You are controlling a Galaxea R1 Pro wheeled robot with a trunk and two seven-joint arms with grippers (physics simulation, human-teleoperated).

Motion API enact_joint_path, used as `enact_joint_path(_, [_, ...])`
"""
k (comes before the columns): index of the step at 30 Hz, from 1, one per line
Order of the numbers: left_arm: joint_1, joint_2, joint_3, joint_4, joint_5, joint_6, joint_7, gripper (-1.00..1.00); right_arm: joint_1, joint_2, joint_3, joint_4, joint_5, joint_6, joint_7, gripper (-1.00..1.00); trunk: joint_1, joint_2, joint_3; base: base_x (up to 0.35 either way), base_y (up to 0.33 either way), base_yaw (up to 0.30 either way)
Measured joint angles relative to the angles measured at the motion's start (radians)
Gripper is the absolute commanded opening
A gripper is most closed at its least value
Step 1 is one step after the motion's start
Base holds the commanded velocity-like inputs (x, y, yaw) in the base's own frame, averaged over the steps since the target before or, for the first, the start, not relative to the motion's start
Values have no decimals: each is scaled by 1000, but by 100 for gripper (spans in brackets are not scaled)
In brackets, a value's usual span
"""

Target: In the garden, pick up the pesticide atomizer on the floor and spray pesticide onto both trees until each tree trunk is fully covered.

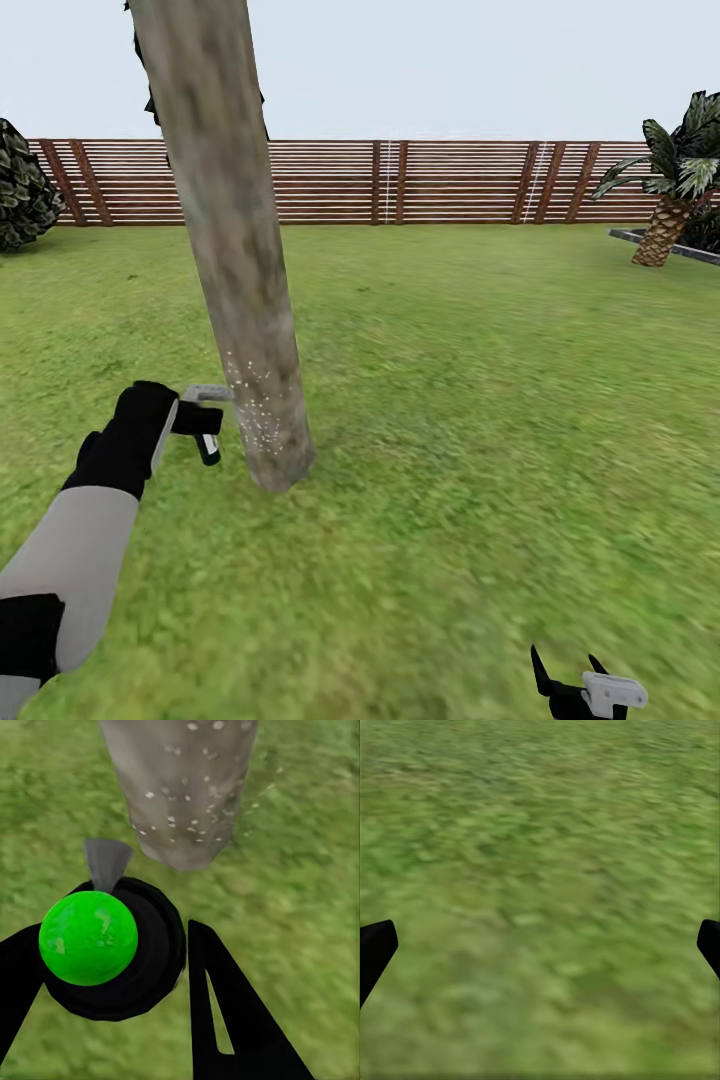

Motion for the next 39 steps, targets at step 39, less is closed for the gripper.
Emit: enact_joint_path(39, [251, -118, 296, 416, 10, -572, 353, -100, 0, 1, 2, 0, 1, -1, 0, 100, 0, 0, 0, 0, -159, 0])
